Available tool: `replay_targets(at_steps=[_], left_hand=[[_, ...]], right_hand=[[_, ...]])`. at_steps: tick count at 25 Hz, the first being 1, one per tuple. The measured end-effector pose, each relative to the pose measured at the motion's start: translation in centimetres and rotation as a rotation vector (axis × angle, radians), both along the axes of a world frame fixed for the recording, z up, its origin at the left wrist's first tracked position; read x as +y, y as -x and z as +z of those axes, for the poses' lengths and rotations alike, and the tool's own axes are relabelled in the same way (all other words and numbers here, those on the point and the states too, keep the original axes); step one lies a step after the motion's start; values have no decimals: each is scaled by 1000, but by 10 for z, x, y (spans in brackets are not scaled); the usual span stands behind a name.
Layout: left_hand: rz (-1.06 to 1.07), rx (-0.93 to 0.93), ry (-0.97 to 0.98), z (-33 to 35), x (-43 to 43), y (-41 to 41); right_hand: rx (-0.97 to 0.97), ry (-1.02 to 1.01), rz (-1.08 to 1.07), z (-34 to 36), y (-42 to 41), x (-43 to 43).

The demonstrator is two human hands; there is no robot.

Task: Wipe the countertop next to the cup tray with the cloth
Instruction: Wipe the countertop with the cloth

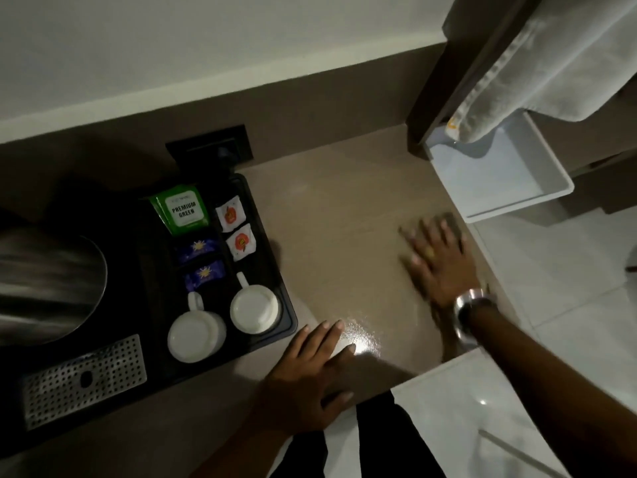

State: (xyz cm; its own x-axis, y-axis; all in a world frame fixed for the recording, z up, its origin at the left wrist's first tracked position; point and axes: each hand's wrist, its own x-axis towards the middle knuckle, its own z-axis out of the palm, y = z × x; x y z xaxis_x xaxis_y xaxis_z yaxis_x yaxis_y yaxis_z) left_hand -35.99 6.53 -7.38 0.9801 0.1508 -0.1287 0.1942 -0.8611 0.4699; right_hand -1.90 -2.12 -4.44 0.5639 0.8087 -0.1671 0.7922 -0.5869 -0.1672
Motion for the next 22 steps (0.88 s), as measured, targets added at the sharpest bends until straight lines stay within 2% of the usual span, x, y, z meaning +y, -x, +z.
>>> replay_targets(at_steps=[1,2,4,5,7,8,10,13,15,17,20,22], left_hand=[[-1,-16,3,-3,1,-1],[3,-39,14,-7,0,0],[-4,-30,17,-8,-3,2],[-23,-7,-15,-6,-2,2],[-31,6,-90,-3,0,0],[-39,17,-108,-2,0,-1],[-39,52,-123,-2,-2,-2],[-46,47,-132,-5,1,-3],[-48,51,-126,-7,0,-2],[-52,75,-127,-2,3,-2],[-50,94,-149,4,1,-4],[-52,95,-154,5,-1,-5]], right_hand=[[3,-30,-106,5,-21,49],[2,13,-103,9,-19,96],[-60,15,98,-3,35,140],[-57,20,265,-12,74,128],[-20,37,461,-23,126,38],[-20,48,462,-18,127,-9],[-50,57,288,-6,72,-39],[-16,10,-91,2,-10,58],[17,8,-89,0,-4,143],[14,6,78,-5,40,173],[-33,38,385,-13,110,70],[-7,30,322,-16,122,-25]])
